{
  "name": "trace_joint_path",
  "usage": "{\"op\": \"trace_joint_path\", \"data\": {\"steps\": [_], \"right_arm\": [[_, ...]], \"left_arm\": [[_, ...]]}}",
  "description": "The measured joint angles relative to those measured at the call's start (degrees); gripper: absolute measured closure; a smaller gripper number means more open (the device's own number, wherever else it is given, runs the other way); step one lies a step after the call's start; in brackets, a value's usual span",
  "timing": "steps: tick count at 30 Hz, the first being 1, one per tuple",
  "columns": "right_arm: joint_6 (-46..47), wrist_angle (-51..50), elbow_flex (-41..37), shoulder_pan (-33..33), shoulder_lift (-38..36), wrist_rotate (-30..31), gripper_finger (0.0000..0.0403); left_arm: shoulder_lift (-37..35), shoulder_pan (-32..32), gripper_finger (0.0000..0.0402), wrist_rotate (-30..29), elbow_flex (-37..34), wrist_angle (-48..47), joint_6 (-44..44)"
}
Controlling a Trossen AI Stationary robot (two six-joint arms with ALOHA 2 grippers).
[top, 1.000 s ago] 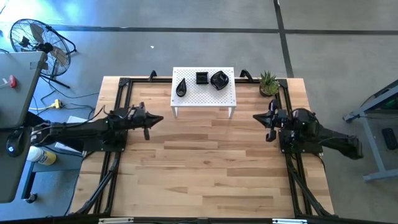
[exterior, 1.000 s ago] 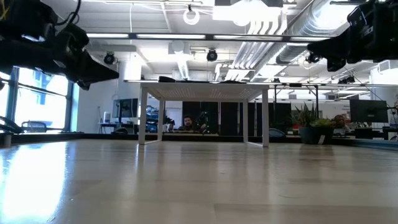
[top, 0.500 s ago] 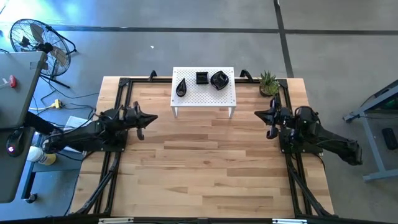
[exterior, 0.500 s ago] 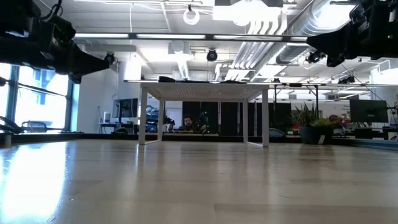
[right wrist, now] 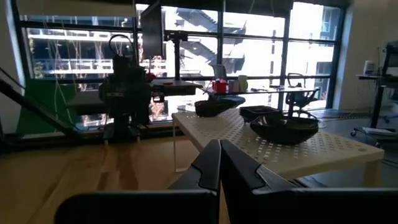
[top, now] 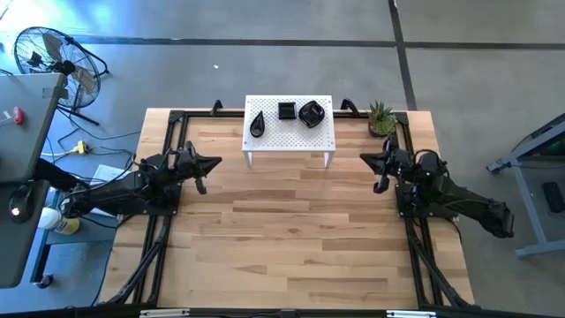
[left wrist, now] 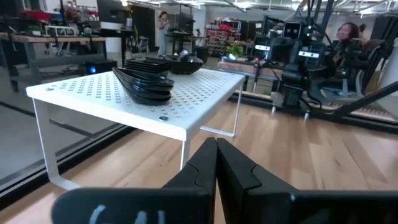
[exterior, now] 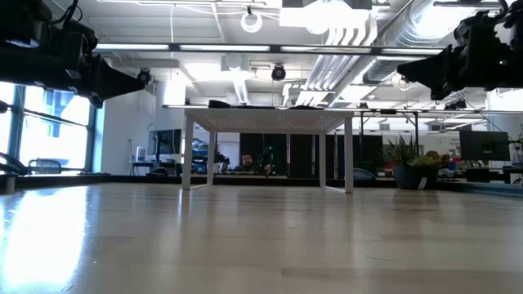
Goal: Pick & Place Mini shaped plates
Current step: Return to Home Position
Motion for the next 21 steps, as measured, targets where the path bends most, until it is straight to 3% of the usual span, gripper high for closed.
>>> {"op": "trace_joint_path", "data": {"steps": [2, 7, 15, 21], "right_arm": [[0.0, 0.54, -0.02, 0.32, 0.0, 2.21, 0.0403], [-0.12, -0.43, -0.02, 2.64, 0.1, 15.37, 0.0403], [4.03, 2.09, -0.02, 7.59, 0.15, 22.87, 0.0403], [0.83, 1.36, -0.02, 9.99, 0.15, 22.47, 0.0402]], "left_arm": [[0.0, 0.0, 0.0401, -0.15, -0.08, 0.07, -0.15], [0.02, 0.0, 0.0401, -1.6, -0.81, 0.92, -0.39], [0.36, 0.0, 0.0401, -0.38, -0.83, 1.26, -0.39], [0.46, 0.0, 0.0401, 1.41, -0.85, 1.31, -1.84]]}}
